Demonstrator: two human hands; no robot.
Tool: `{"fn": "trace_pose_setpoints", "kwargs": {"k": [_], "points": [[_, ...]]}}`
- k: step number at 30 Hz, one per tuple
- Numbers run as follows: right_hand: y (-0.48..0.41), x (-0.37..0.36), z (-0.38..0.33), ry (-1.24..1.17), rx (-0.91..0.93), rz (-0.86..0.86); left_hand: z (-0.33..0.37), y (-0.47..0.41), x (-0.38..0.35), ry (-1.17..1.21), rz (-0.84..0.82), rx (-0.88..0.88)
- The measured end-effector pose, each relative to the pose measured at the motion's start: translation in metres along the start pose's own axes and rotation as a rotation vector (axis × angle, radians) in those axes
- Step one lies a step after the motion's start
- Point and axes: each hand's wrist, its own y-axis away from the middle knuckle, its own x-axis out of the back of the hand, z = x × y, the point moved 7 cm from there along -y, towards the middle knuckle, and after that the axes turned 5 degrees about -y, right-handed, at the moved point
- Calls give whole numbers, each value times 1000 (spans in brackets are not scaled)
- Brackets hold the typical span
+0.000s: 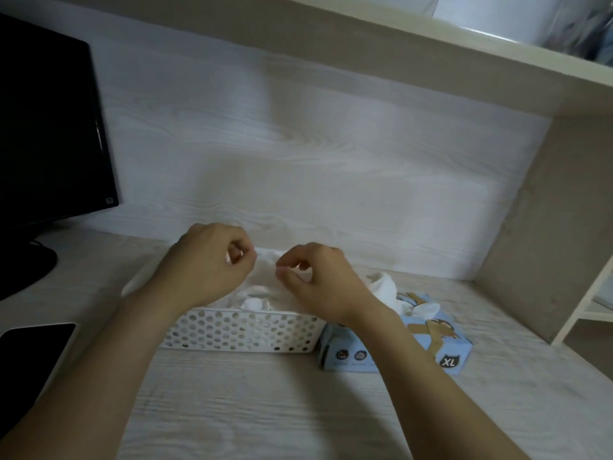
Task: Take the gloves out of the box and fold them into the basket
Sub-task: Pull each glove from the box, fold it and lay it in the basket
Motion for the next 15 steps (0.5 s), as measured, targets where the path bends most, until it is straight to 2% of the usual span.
{"fn": "trace_pose_setpoints", "kwargs": {"k": [3, 8, 15], "points": [[22, 20, 17, -5, -17, 234, 44, 12, -6, 54, 9, -175], [74, 62, 43, -33, -38, 587, 102, 31, -35, -59, 47, -393], [106, 74, 84, -125, -111, 595, 138, 44, -76, -145, 134, -513]]}}
